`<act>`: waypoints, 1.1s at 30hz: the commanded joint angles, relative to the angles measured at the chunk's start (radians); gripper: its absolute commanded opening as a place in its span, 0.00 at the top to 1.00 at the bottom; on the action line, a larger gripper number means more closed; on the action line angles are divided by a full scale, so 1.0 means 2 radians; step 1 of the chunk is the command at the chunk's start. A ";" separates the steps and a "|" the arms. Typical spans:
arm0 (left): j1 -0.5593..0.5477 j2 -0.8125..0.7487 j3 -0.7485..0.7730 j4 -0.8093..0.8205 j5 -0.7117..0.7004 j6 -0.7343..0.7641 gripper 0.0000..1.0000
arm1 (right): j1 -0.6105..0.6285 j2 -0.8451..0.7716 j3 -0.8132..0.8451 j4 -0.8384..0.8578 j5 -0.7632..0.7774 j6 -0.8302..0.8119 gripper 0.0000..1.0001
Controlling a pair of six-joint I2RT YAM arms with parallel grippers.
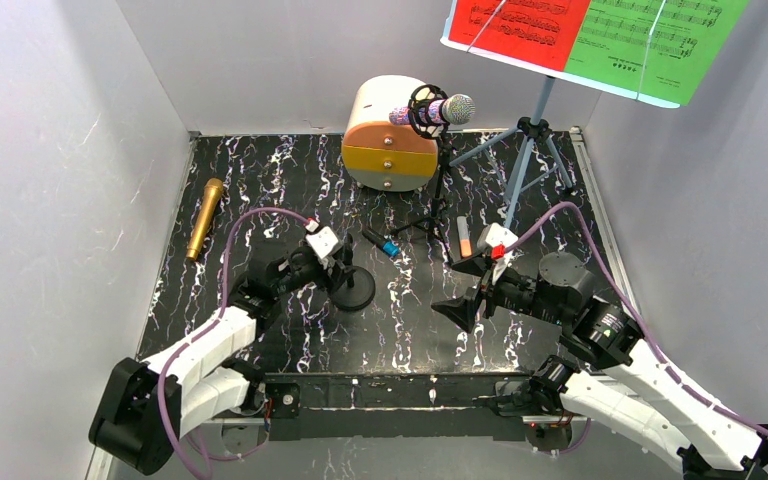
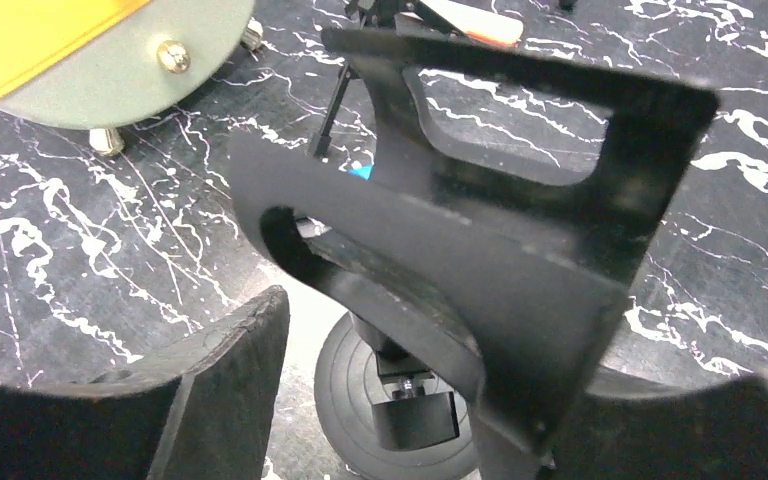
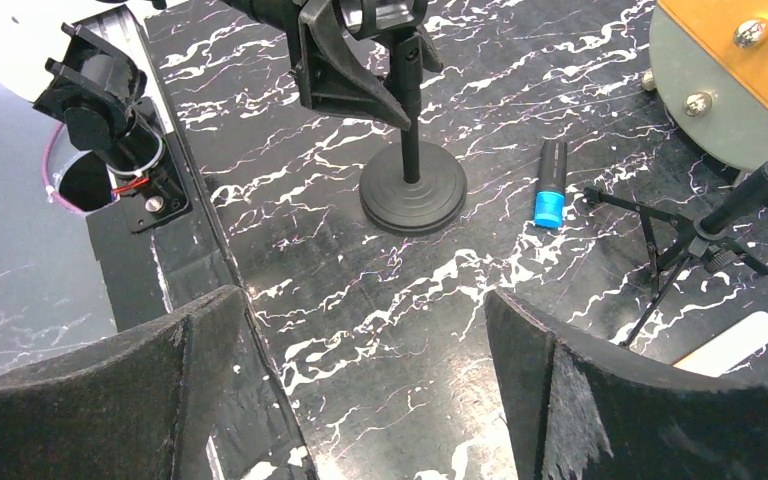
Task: Pack up the instrument practice props
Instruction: Move the microphone stand to the center of the board.
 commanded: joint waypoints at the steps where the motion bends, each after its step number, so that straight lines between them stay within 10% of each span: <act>1: -0.007 -0.018 0.003 0.017 -0.025 0.009 0.48 | 0.003 -0.004 -0.002 0.019 0.007 -0.007 0.01; 11: -0.011 -0.018 0.008 0.015 -0.012 -0.001 1.00 | 0.003 -0.004 -0.002 0.018 0.011 -0.006 0.01; 22: 0.004 0.008 0.045 0.078 -0.148 -0.007 1.00 | 0.003 -0.002 -0.003 0.017 0.014 -0.006 0.01; 33: 0.135 0.104 0.146 0.105 -0.218 -0.048 1.00 | 0.003 0.006 -0.004 0.014 0.024 -0.007 0.01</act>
